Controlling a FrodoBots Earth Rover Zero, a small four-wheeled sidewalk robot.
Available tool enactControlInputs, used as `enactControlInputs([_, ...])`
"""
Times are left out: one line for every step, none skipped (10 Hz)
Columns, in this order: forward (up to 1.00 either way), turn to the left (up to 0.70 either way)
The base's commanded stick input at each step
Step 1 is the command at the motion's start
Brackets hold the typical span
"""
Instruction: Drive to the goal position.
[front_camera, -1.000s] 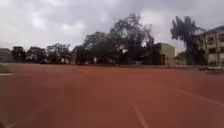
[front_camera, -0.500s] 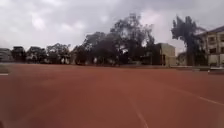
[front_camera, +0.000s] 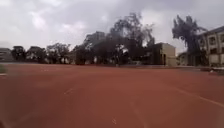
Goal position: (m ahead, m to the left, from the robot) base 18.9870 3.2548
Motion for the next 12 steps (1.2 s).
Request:
enactControlInputs([0.45,0.0])
enactControlInputs([0.45,0.0])
enactControlInputs([0.45,0.0])
enactControlInputs([0.45,0.0])
enactControlInputs([0.45,0.0])
enactControlInputs([0.45,0.0])
enactControlInputs([0.45,0.0])
enactControlInputs([0.45,0.0])
enactControlInputs([0.45,0.0])
enactControlInputs([0.45,0.0])
enactControlInputs([0.45,0.0])
enactControlInputs([0.45,0.0])
